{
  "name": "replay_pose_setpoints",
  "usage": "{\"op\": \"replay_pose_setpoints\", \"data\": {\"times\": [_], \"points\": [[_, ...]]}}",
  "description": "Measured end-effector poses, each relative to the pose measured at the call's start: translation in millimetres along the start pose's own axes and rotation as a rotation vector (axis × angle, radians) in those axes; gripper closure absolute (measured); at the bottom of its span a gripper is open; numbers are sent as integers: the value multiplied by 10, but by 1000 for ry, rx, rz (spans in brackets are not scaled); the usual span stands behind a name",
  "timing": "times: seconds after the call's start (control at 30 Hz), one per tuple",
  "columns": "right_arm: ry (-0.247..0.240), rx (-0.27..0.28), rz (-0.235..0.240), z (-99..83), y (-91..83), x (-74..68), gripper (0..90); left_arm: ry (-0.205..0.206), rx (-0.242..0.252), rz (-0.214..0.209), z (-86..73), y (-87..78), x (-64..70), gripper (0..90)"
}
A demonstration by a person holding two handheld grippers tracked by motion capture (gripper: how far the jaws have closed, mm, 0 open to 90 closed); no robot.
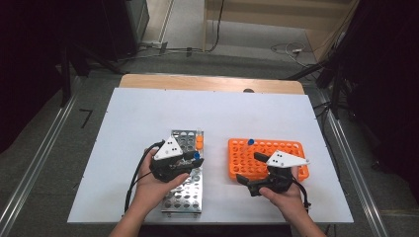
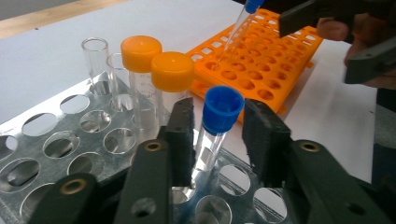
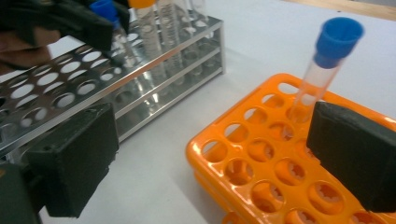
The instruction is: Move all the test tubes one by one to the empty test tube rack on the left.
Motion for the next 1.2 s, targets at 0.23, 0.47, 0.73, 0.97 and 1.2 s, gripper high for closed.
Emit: {"op": "replay_pose_setpoints", "data": {"times": [0.23,0.47,0.73,0.97,1.2], "points": [[57,-38,-151,-19,89,225,151,-13,28,-50,25,-59,27,448],[96,-66,-165,-29,214,296,354,-42,79,-46,70,-156,-29,255],[153,-84,-199,-39,345,371,543,-57,89,-38,85,-170,-42,87],[170,-105,-273,-57,447,395,631,-57,82,-32,86,-153,-27,37],[149,-99,-351,-57,482,429,744,-59,87,-28,92,-159,-30,37]]}}
Point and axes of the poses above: each handheld gripper's, and its own axes: y roughly forward along the jaws, z roughly out of its top, x roughly to its right, the point moved 8 cm from there along y, roughly forward along the jaws, and after that the axes turned 8 degrees about -y, right-handed, at the moved point
